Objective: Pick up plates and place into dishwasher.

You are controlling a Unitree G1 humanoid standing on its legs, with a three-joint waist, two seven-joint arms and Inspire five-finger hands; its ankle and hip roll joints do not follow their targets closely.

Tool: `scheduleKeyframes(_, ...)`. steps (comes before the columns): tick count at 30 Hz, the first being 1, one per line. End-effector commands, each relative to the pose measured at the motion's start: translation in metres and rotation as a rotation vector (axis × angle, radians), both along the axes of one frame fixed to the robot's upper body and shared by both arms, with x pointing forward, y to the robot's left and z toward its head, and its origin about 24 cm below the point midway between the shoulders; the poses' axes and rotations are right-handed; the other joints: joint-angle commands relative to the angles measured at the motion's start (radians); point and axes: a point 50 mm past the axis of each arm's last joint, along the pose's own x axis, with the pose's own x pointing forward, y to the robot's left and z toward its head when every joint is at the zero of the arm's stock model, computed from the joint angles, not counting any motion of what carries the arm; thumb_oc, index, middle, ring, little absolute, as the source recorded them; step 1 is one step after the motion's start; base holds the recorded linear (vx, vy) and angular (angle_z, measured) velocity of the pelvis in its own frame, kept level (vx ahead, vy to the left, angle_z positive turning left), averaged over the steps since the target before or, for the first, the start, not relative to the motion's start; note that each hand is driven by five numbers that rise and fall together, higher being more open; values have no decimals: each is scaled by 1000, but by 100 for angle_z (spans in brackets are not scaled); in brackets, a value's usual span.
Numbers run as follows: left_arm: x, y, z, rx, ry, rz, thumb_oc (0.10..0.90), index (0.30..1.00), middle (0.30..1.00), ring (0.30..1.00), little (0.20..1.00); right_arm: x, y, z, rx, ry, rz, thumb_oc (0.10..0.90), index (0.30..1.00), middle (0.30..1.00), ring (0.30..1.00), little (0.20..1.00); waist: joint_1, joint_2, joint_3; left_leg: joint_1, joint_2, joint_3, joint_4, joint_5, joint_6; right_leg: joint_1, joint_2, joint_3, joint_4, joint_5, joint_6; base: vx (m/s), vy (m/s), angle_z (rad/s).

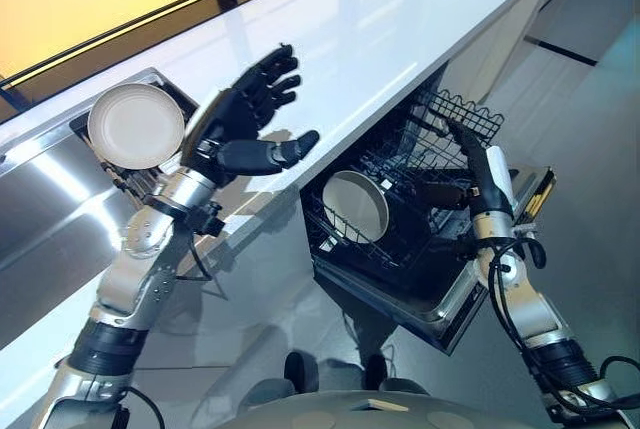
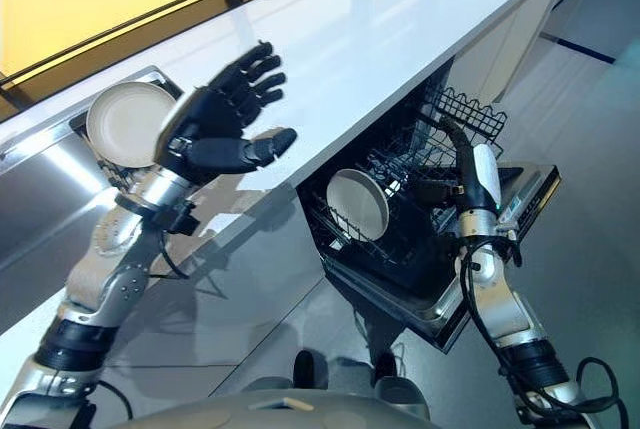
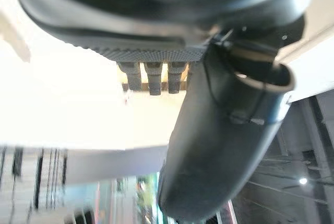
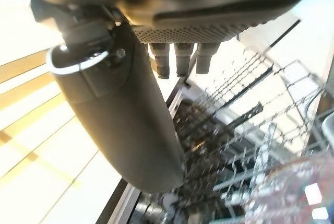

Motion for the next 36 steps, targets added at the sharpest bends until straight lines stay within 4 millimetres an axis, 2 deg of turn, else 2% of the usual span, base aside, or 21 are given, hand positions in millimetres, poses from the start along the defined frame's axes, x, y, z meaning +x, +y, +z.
scheduleKeyframes(1, -21, 28, 81, 86, -411, 191, 800, 900, 900, 900, 900, -5, -5, 69, -199, -331, 18, 800, 900, 900, 900, 900, -9, -19, -87, 21, -55, 15, 2, -62, 14, 37, -7, 5, 10, -5, 75, 1, -32, 0)
scheduleKeyframes(4, -27, 45, 102, 145, -468, 315, 800, 900, 900, 900, 900, -10, -19, 82, -268, -364, -31, 800, 900, 900, 900, 900, -12, -12, -87, 18, -54, 15, 2, -60, 10, 35, -6, 4, 10, -7, 76, 0, 0, 0)
scheduleKeyframes(5, -28, 46, 103, 148, -472, 320, 800, 900, 900, 900, 900, -10, -19, 82, -269, -364, -31, 800, 900, 900, 900, 900, -12, -12, -87, 18, -54, 14, 2, -60, 10, 35, -6, 4, 10, -7, 76, -7, 0, 4)
scheduleKeyframes(9, -35, 63, 136, 229, -594, 510, 800, 900, 900, 900, 900, -11, -31, 89, -303, -348, -41, 800, 900, 900, 900, 900, -16, -3, -84, 14, -52, 15, 2, -55, 4, 35, -4, -2, 13, -10, 76, -3, 0, 1)
scheduleKeyframes(13, -35, 77, 162, 296, -646, 678, 800, 900, 900, 900, 900, -8, -33, 92, -311, -342, -29, 800, 900, 900, 900, 900, -18, 3, -88, 9, -51, 15, 2, -51, -2, 34, -4, -8, 13, -12, 77, -4, -1, 1)
scheduleKeyframes(16, -30, 95, 173, 353, -631, 815, 800, 900, 900, 900, 900, -5, -32, 94, -306, -344, -11, 800, 900, 900, 900, 900, -18, 8, -88, 7, -51, 16, 2, -50, -4, 32, -3, -11, 13, -15, 75, 0, 0, 0)
scheduleKeyframes(22, -18, 129, 168, 453, -488, 956, 800, 900, 900, 900, 900, -5, -33, 94, -306, -326, 15, 800, 900, 900, 900, 900, -28, 14, -88, 5, -51, 19, 2, -51, -4, 29, -1, -7, 16, -19, 73, 0, 0, 0)
scheduleKeyframes(24, -12, 141, 160, 443, -411, 967, 800, 900, 900, 900, 900, -5, -35, 94, -317, -328, 20, 800, 900, 900, 900, 900, -34, 16, -88, 5, -52, 21, 2, -51, -4, 26, -1, -2, 16, -19, 73, 7, 38, 0)
scheduleKeyframes(30, -1, 153, 132, 398, -287, 972, 800, 900, 900, 900, 900, -7, -40, 100, -340, -359, 1, 800, 900, 900, 900, 900, -46, 9, -87, 7, -55, 27, 2, -55, -2, 24, 4, 16, 14, -17, 72, 37, 50, -2)
scheduleKeyframes(36, 5, 165, 104, 454, -187, 1007, 800, 900, 900, 900, 900, -10, -46, 112, -384, -367, -3, 800, 900, 900, 900, 900, -62, -1, -85, 7, -56, 40, 2, -60, 1, 17, 6, 30, 12, -13, 75, 47, 60, -4)
